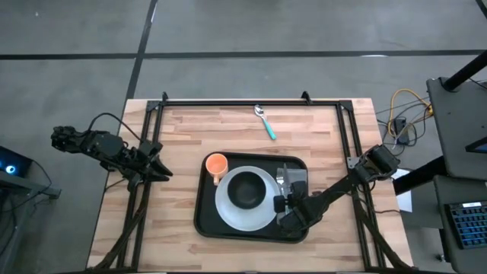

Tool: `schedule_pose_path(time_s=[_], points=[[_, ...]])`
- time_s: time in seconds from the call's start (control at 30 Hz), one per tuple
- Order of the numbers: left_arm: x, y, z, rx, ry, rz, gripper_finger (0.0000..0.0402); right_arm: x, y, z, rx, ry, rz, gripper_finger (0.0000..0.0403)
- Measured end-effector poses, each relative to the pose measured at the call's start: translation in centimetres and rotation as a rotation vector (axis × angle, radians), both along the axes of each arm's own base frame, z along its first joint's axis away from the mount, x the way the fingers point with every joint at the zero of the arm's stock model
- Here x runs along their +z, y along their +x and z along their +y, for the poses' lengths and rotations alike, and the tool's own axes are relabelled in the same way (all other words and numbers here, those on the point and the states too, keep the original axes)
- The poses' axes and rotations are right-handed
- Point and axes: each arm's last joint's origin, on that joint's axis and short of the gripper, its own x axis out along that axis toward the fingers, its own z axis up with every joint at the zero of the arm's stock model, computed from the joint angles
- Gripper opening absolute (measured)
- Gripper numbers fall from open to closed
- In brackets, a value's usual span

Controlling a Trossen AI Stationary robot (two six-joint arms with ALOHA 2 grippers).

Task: Set up tray
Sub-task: Put the green knife on top of the gray napkin to the right of the green fork

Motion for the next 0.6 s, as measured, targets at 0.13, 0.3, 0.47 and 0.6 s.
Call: schedule_pose_path(time_s=[0.13,0.3,0.47,0.6], points=[[0.00,0.00,0.00,0.000,0.000,0.000,0.0079,-0.04,-0.05,0.05,-0.020,0.015,0.000,0.0012],[0.00,0.00,0.00,-0.001,0.000,0.000,0.0079,-0.04,-0.09,0.11,-0.017,0.018,0.003,0.0012],[0.00,0.00,0.00,-0.001,-0.001,0.000,0.0079,-0.08,-0.16,0.19,-0.023,0.050,0.023,0.0012],[0.00,0.00,-0.01,-0.003,-0.001,0.000,0.0079,-0.09,-0.17,0.21,-0.019,0.057,0.030,0.0013]])
